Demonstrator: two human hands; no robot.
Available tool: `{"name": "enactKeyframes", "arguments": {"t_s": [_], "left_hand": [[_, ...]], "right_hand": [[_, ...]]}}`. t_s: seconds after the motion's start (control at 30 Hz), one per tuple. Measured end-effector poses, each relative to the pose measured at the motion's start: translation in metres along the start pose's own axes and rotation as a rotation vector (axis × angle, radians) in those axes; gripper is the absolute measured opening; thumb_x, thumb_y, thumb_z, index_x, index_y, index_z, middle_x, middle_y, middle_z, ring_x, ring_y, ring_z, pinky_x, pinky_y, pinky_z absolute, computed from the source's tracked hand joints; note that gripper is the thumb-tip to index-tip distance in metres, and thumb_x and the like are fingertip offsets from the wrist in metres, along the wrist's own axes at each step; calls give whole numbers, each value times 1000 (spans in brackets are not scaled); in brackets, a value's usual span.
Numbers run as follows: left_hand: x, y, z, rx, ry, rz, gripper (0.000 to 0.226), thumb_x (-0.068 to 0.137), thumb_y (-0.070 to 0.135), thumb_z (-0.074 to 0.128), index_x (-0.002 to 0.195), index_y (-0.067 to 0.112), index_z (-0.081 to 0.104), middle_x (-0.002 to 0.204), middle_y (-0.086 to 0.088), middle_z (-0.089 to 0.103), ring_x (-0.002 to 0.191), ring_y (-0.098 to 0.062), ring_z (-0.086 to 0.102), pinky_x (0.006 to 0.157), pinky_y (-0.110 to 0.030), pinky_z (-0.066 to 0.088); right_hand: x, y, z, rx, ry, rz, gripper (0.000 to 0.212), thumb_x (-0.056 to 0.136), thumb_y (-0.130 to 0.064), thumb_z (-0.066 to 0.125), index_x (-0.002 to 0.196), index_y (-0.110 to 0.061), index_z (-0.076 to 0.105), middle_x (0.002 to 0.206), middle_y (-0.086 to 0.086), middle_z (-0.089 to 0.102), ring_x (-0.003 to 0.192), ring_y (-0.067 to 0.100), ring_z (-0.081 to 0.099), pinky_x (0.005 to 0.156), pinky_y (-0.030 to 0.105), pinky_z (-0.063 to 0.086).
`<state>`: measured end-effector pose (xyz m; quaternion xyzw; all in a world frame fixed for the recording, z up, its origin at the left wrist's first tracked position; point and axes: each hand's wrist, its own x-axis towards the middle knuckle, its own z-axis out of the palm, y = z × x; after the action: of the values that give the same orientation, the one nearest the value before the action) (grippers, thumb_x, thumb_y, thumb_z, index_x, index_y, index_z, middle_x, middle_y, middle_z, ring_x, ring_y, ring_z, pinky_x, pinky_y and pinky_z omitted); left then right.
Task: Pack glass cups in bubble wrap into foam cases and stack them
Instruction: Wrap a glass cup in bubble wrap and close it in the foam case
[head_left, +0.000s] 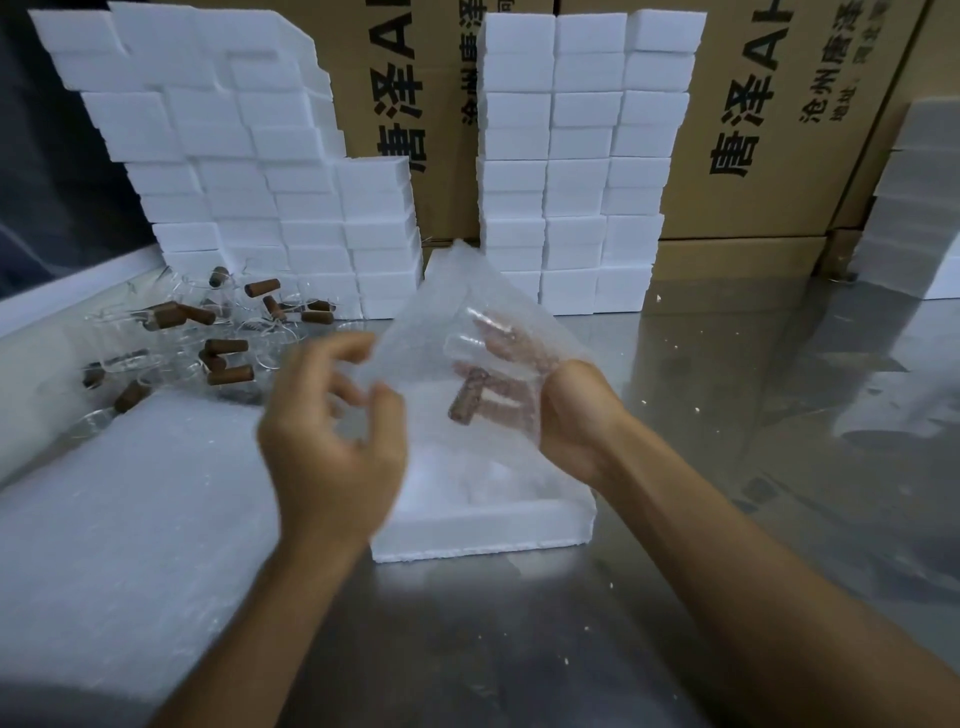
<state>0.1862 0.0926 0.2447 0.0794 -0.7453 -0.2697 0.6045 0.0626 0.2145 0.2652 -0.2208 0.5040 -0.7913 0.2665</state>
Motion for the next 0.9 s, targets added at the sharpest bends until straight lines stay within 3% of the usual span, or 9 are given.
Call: {"name": "enactKeyframes", "arguments": {"t_s": [0.07,0.13,0.27,0.33,0.43,0.63,0.77,0.83,0.9], "left_hand": [[11,-12,-7,-65,132,-271,23,82,19,57,104,19,64,97,5,63,77,5,54,67,-8,42],[22,-21,-13,-214,162,-590,18,83,24,60,100,24,66,100,5,67,82,-2,61,73,-18,47],[33,-15,-21,-767,-183,-975,12,87,29,60,82,24,70,81,2,71,67,-11,67,66,-28,53],[31,-10,-22,-909,-351,-1025,15,80,29,62,81,20,74,82,0,72,74,-16,70,71,-30,56],[26,-8,-21,-939,-437,-1045,16,72,20,66,82,15,76,85,-4,73,76,-20,71,70,-29,60],[26,-14,-22,-858,-497,-1042,36,72,22,67,106,12,71,100,-7,73,88,-22,71,87,-40,54],[24,-18,-22,-814,-548,-1011,51,66,26,82,113,8,70,114,-13,72,103,-28,70,93,-42,54],[23,-20,-21,-807,-562,-993,54,56,28,89,105,10,75,111,-13,73,101,-28,70,86,-37,58],[22,-23,-20,-804,-550,-976,46,53,27,86,96,12,78,107,-13,74,97,-27,72,79,-33,60]], "right_hand": [[-2,-6,-11,-111,-143,19,30,99,-18,49,123,-16,67,127,2,67,119,31,63,107,50,45],[-4,-11,-20,-194,-300,59,31,97,-27,48,120,-20,66,127,-1,67,113,29,66,99,44,52],[-6,-14,-28,-251,-472,92,24,94,-11,53,115,-7,63,114,8,71,102,32,70,83,40,58],[-7,-14,-26,-271,-462,59,20,89,-10,59,106,-9,68,102,7,74,93,26,72,77,37,58],[-12,-11,-23,-301,-457,-21,21,84,-10,63,95,-20,78,95,3,76,87,18,73,73,31,59],[-18,-5,-18,-276,-319,-114,38,76,-22,70,111,-7,68,113,15,71,100,26,71,87,42,58],[-28,-1,-21,-330,-306,-71,11,78,-16,78,89,-17,78,98,11,73,87,17,73,77,31,60],[-30,3,-20,-382,-248,-20,11,83,-1,70,86,-8,79,82,-1,71,74,10,69,69,19,56],[-46,10,-32,-457,-263,-62,31,95,14,42,93,6,72,86,0,73,81,4,67,80,4,46]]}}
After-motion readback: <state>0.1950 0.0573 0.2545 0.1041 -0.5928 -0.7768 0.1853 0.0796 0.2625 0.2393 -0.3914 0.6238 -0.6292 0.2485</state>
